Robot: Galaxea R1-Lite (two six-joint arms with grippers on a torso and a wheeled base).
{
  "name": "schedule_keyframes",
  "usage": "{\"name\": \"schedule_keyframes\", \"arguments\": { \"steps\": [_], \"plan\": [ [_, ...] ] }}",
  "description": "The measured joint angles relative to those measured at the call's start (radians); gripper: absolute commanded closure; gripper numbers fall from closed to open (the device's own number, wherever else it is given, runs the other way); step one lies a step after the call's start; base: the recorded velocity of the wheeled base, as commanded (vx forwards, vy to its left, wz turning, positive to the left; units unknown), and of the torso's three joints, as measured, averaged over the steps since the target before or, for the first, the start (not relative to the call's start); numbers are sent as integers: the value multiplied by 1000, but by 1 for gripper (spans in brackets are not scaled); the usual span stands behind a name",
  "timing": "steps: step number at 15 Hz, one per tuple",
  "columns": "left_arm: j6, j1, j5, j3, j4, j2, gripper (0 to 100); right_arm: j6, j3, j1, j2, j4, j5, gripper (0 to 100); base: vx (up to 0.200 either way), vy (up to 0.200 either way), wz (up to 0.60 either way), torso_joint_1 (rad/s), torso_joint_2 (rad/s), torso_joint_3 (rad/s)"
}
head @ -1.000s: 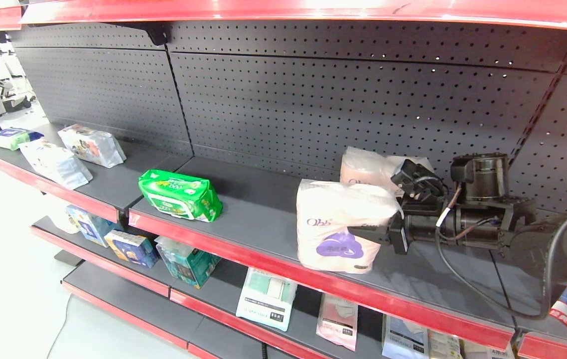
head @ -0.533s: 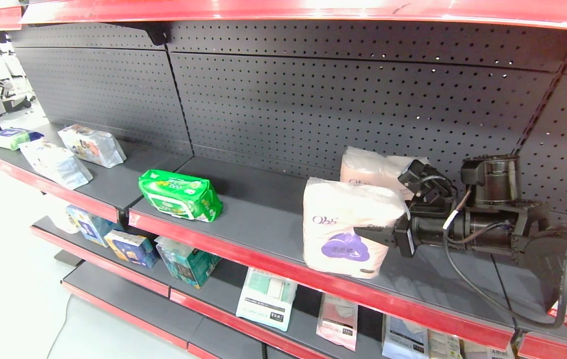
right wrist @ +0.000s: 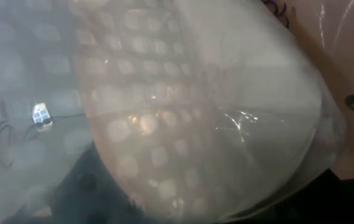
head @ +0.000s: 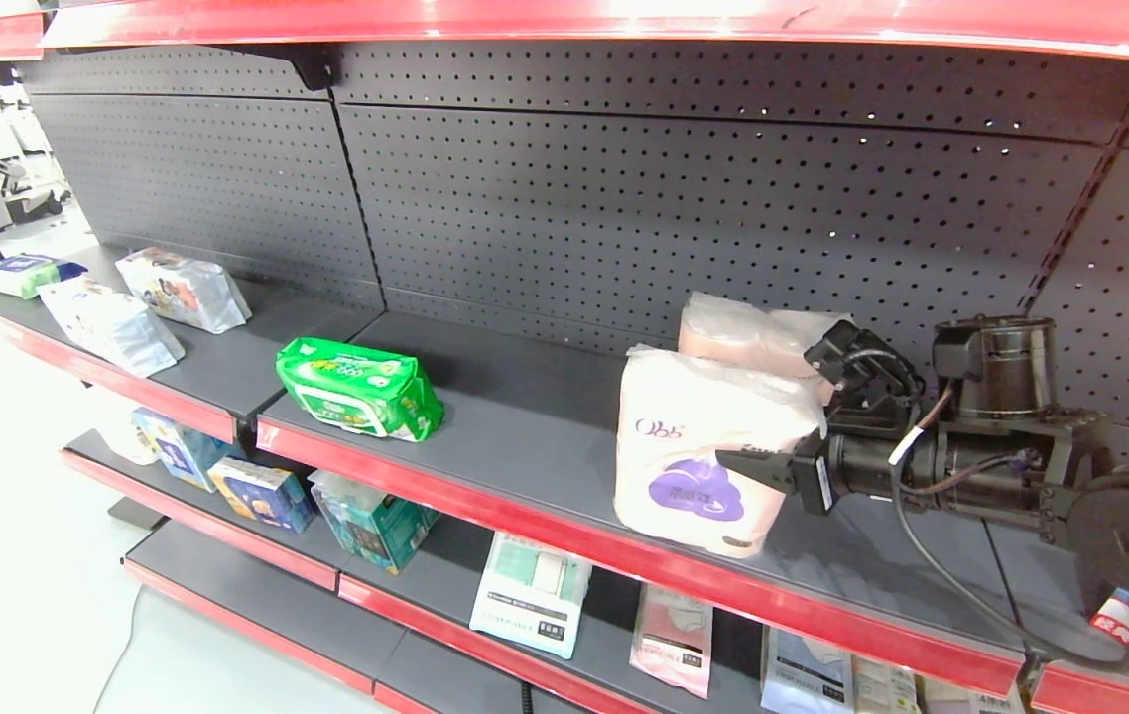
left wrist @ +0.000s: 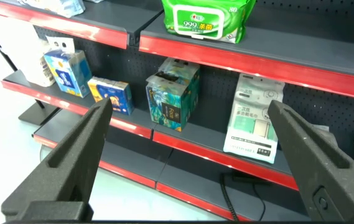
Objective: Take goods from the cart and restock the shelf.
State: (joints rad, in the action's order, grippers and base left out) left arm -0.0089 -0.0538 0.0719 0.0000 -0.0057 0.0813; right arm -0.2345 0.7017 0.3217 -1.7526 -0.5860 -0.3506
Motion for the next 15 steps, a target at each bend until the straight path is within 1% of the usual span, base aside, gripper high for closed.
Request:
{"name": "schedule_keyframes", "arguments": {
  "steps": [8, 11, 15],
  "plan": [
    [0, 0, 0, 0, 0, 0, 0, 11, 2, 13, 11, 4, 21, 100, 0, 0, 0, 0, 0, 0],
    [0, 0, 0, 0, 0, 0, 0, 32, 3, 25, 15, 5, 66, 100, 0, 0, 0, 0, 0, 0],
    [0, 0, 0, 0, 0, 0, 0, 33, -9, 27, 21, 2, 64, 100, 0, 0, 0, 0, 0, 0]
  ]
}}
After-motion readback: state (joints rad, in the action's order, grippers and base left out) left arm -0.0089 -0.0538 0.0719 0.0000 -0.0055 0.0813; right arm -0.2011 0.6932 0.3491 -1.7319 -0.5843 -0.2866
